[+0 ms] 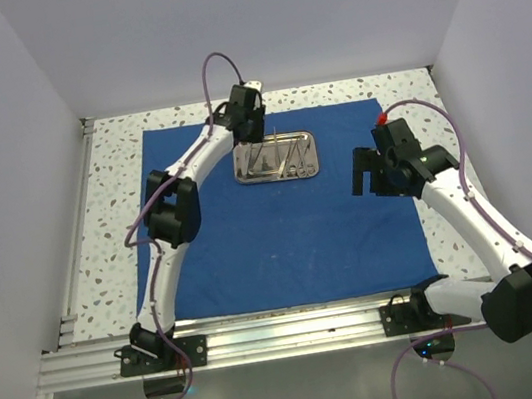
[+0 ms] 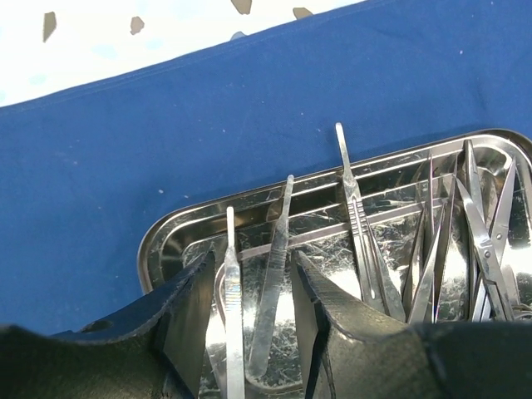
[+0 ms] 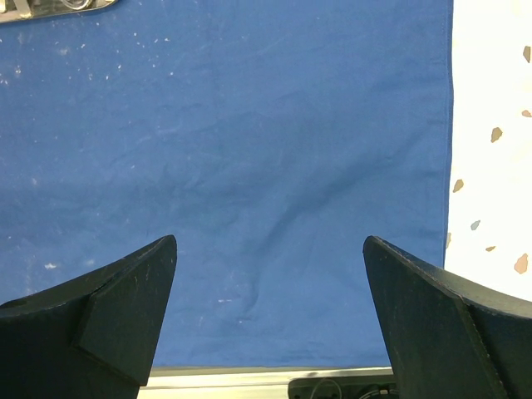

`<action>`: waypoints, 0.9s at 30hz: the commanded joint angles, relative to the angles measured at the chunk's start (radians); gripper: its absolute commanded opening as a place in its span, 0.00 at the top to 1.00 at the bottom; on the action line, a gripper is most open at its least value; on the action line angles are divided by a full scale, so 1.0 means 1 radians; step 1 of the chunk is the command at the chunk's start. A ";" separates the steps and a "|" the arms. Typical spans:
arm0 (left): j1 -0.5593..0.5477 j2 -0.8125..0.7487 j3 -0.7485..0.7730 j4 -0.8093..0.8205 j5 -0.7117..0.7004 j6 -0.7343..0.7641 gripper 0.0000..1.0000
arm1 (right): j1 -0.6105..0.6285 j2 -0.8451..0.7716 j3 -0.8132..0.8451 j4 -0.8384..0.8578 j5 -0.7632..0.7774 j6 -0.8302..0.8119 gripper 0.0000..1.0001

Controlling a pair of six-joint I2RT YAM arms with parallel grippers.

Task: Open and lay out the surgical kit
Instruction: Pick up the medical item from the container.

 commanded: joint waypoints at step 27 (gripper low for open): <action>-0.007 0.159 0.060 0.049 0.084 -0.007 0.83 | 0.001 0.038 0.044 -0.006 0.040 -0.031 0.02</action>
